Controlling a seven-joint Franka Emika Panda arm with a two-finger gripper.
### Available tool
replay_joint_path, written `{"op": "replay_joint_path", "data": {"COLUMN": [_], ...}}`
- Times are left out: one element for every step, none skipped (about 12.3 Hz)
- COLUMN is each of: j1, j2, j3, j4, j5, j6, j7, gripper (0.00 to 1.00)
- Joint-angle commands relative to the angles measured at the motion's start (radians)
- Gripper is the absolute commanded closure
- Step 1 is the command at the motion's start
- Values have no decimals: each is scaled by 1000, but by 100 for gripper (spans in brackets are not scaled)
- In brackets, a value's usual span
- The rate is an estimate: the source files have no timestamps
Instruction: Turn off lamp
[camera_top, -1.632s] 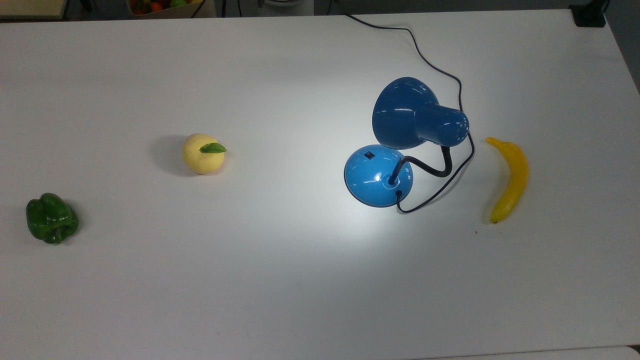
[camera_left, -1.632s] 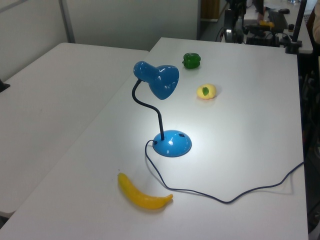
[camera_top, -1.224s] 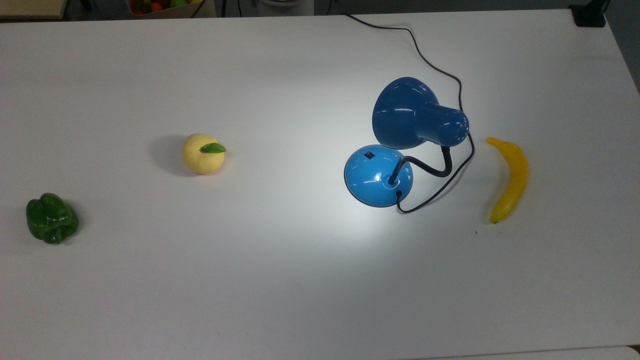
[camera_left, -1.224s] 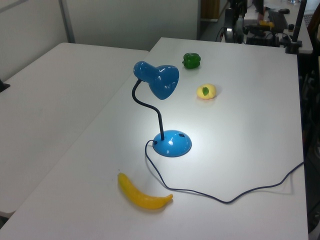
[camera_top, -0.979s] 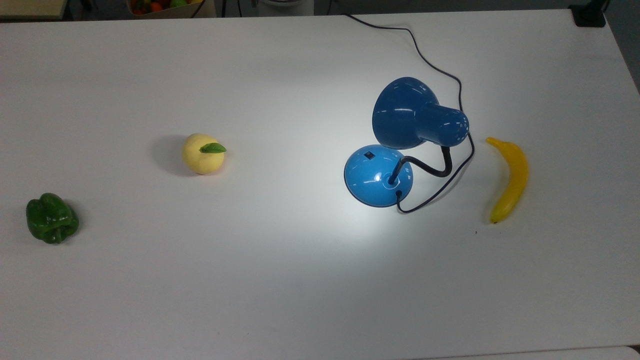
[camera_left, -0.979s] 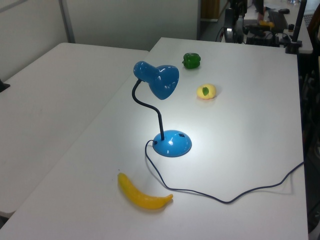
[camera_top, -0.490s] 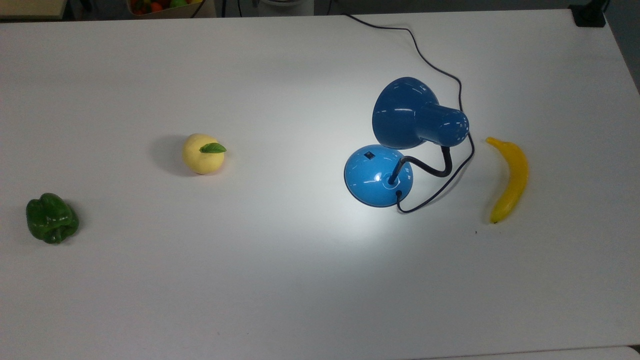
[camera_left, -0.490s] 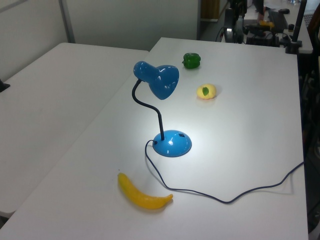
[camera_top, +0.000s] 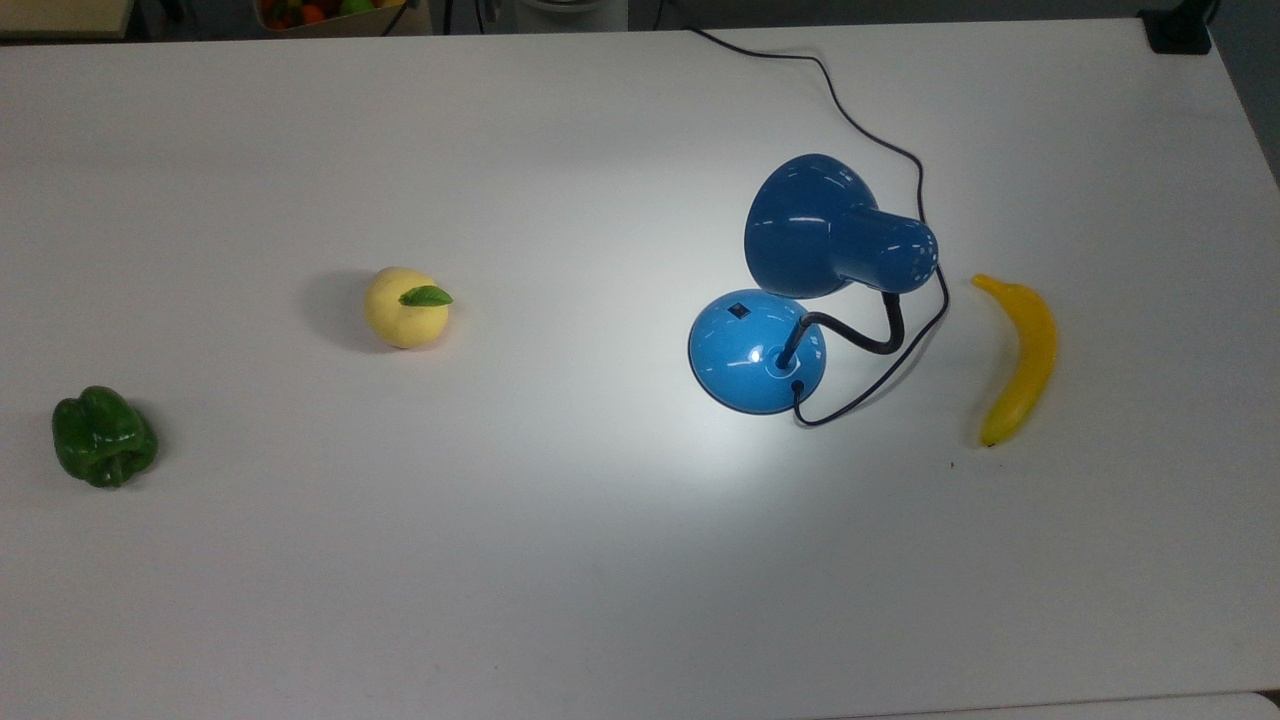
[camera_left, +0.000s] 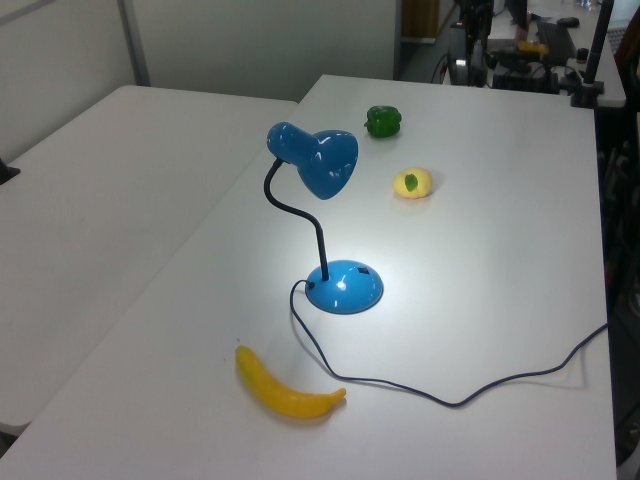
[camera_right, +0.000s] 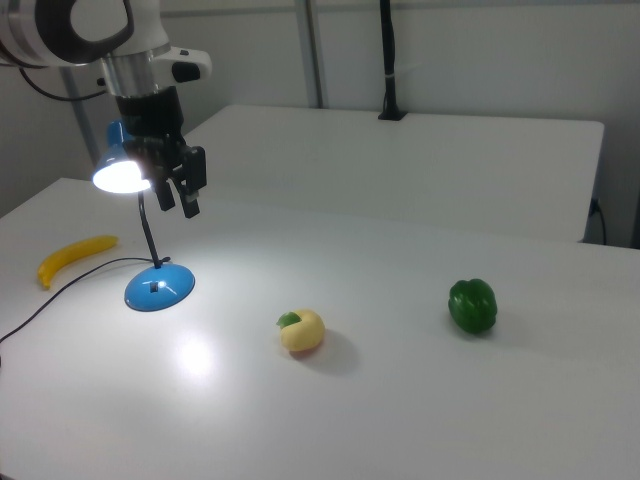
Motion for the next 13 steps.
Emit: {"op": "replay_joint_path", "data": {"j1": [0,0,2,5,11,14,19,42,61,80,100,114,126], "j2": [2,2,4,4,5,5,4,4,5,7,7,13,21], "j3": [-3,-3,-3,-3,-1,5,9,11,13,13,13,13,13], "j4": [2,2,0,-3,-6,-14,-40,-75,-96,-132,-167,-191,-213], "j5": [15,17,18,18,18,18,18,20,20,21,23,26,34], "j6": [0,0,0,1,5,24,53,101,126,161,207,247,283], "j7": [-18,-28,-39,-42,-45,-44,-44,-38,-36,-36,-35,-35,-33], "gripper": [100,100,100,100,100,100,100,100,100,100,100,100,100]}}
